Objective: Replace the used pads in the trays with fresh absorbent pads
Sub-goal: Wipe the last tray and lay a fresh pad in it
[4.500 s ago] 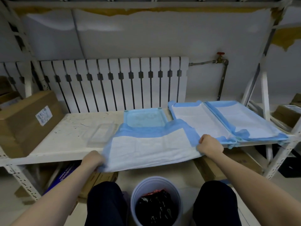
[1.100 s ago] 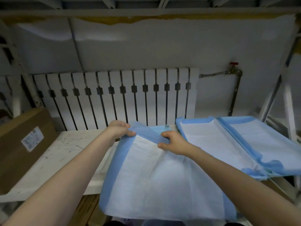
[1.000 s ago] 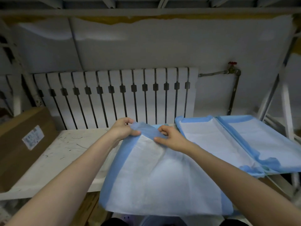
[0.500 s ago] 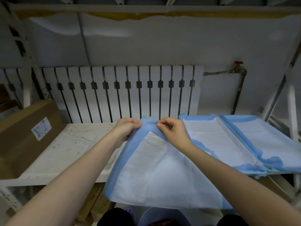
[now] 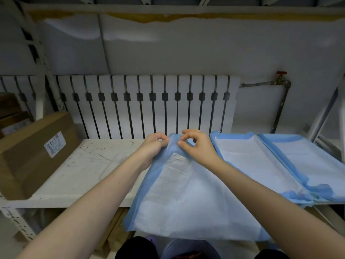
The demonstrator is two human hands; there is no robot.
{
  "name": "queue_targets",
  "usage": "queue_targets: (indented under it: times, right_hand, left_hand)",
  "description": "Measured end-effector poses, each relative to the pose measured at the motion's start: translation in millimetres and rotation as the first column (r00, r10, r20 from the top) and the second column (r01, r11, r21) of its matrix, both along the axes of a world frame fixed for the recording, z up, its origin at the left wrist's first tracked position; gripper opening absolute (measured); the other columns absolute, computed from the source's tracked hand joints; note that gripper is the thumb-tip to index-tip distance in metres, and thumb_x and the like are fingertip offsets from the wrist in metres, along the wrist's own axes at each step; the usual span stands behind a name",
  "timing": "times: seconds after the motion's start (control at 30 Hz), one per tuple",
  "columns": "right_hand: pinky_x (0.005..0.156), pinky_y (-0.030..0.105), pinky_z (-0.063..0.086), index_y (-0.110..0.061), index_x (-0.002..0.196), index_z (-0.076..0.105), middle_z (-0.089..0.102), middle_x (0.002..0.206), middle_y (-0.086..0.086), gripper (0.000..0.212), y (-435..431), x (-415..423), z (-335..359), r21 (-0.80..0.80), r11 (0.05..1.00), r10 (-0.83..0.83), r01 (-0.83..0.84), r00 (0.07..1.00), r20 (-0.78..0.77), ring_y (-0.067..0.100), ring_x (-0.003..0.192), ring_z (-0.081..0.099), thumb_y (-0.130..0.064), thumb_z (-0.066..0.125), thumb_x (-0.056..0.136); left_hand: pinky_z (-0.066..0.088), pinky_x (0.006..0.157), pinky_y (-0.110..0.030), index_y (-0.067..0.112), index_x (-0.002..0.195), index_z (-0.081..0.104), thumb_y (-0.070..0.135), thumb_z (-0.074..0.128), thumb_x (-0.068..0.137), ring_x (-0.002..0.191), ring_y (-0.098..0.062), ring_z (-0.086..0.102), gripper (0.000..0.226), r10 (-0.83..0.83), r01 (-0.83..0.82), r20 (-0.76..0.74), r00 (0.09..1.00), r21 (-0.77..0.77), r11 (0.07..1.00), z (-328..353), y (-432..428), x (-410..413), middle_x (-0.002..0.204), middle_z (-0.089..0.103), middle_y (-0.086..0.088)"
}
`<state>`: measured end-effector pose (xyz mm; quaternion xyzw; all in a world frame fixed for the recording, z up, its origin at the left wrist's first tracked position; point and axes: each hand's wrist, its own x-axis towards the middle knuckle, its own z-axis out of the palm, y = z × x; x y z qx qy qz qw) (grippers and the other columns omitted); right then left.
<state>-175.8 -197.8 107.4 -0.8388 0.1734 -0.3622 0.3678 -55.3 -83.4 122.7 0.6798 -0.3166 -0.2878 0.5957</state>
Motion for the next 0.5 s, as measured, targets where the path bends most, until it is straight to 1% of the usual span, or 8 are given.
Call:
queue_targets:
  times: [0.07, 0.13, 0.2, 0.27, 0.37, 0.43, 0.47, 0.5]
  right_hand:
    - [0.080, 0.008, 0.039, -0.010, 0.081, 0.069, 0.063, 0.092, -0.005, 0.002, -1.9, 0.2, 1.2, 0.063, 0.997, 0.042, -0.043, 0.999, 0.016, 0.002, 0.095, 0.057, -0.010, 0.069, 0.083]
    - [0.072, 0.014, 0.046, -0.010, 0.079, 0.068, 0.065, 0.081, -0.001, 0.006, -2.9, 1.3, 2.0, 0.101, 0.993, 0.067, -0.068, 0.998, 0.011, 0.006, 0.076, 0.058, -0.007, 0.068, 0.083]
    - [0.066, 0.019, 0.047, -0.015, 0.075, 0.066, 0.064, 0.074, -0.001, 0.012, -4.9, 3.0, 2.0, 0.117, 0.991, 0.061, -0.061, 0.998, 0.005, 0.008, 0.066, 0.056, -0.006, 0.067, 0.083]
    - [0.064, 0.018, 0.046, -0.018, 0.073, 0.064, 0.064, 0.072, 0.000, 0.016, -6.2, 4.0, 2.0, 0.129, 0.990, 0.064, -0.064, 0.998, 0.001, 0.009, 0.064, 0.055, -0.006, 0.067, 0.083]
    - [0.066, 0.021, 0.049, -0.016, 0.075, 0.064, 0.065, 0.075, 0.004, 0.014, -5.9, 4.4, 1.4, 0.144, 0.986, 0.077, -0.078, 0.997, 0.010, 0.012, 0.067, 0.056, -0.006, 0.066, 0.084]
    - [0.068, 0.023, 0.049, -0.015, 0.076, 0.064, 0.065, 0.076, 0.006, 0.013, -6.5, 5.8, -0.1, 0.153, 0.986, 0.071, -0.072, 0.997, 0.015, 0.013, 0.068, 0.056, -0.006, 0.065, 0.085]
    - [0.068, 0.023, 0.049, -0.014, 0.077, 0.064, 0.064, 0.076, 0.006, 0.012, -5.8, 6.0, 0.0, 0.142, 0.988, 0.061, -0.063, 0.998, 0.019, 0.012, 0.068, 0.055, -0.006, 0.065, 0.085]
    - [0.068, 0.023, 0.049, -0.013, 0.079, 0.064, 0.064, 0.076, 0.004, 0.010, -5.5, 6.4, -0.2, 0.142, 0.988, 0.054, -0.057, 0.998, 0.027, 0.012, 0.068, 0.055, -0.006, 0.065, 0.086]
  left_hand:
    - [0.039, 0.050, -0.023, 0.016, 0.065, 0.053, 0.001, 0.054, 0.089, 0.055, -0.016, 0.054, 0.028, -0.015, 0.015, -0.002, 1.000, -0.012, 1.000, 0.1, 0.2, 1.4, 0.060, 0.060, -0.003]
    - [0.039, 0.050, -0.023, 0.017, 0.066, 0.053, 0.000, 0.053, 0.089, 0.054, -0.016, 0.055, 0.028, -0.027, 0.027, -0.008, 1.000, -0.017, 0.999, -0.5, 0.3, 2.3, 0.058, 0.061, -0.002]
    - [0.038, 0.048, -0.022, 0.017, 0.066, 0.053, -0.001, 0.051, 0.089, 0.052, -0.014, 0.054, 0.029, -0.037, 0.037, -0.008, 0.999, -0.018, 0.999, -1.7, 0.0, 2.4, 0.055, 0.060, 0.001]
    - [0.038, 0.048, -0.022, 0.016, 0.065, 0.053, -0.002, 0.049, 0.089, 0.051, -0.012, 0.052, 0.030, -0.042, 0.042, -0.005, 0.999, -0.023, 0.999, -2.9, -0.2, 3.0, 0.052, 0.058, 0.003]
    - [0.036, 0.051, -0.023, 0.016, 0.065, 0.052, 0.001, 0.049, 0.089, 0.055, -0.013, 0.049, 0.029, -0.029, 0.029, -0.008, 1.000, -0.029, 0.999, -5.0, -0.7, 5.0, 0.054, 0.056, 0.004]
    - [0.037, 0.054, -0.025, 0.015, 0.069, 0.053, 0.014, 0.053, 0.092, 0.060, -0.015, 0.049, 0.022, -0.054, 0.053, -0.031, 0.998, -0.024, 0.998, -6.5, 0.7, 6.6, 0.061, 0.056, 0.001]
    - [0.039, 0.057, -0.026, 0.016, 0.074, 0.055, 0.026, 0.056, 0.091, 0.063, -0.016, 0.051, 0.020, -0.084, 0.084, -0.017, 0.996, -0.004, 0.996, -6.8, 2.2, 7.1, 0.066, 0.058, 0.000]
    - [0.041, 0.059, -0.027, 0.016, 0.077, 0.057, 0.035, 0.061, 0.088, 0.065, -0.016, 0.054, 0.023, -0.111, 0.109, 0.042, 0.993, 0.042, 0.993, -7.9, 3.2, 8.3, 0.071, 0.060, -0.001]
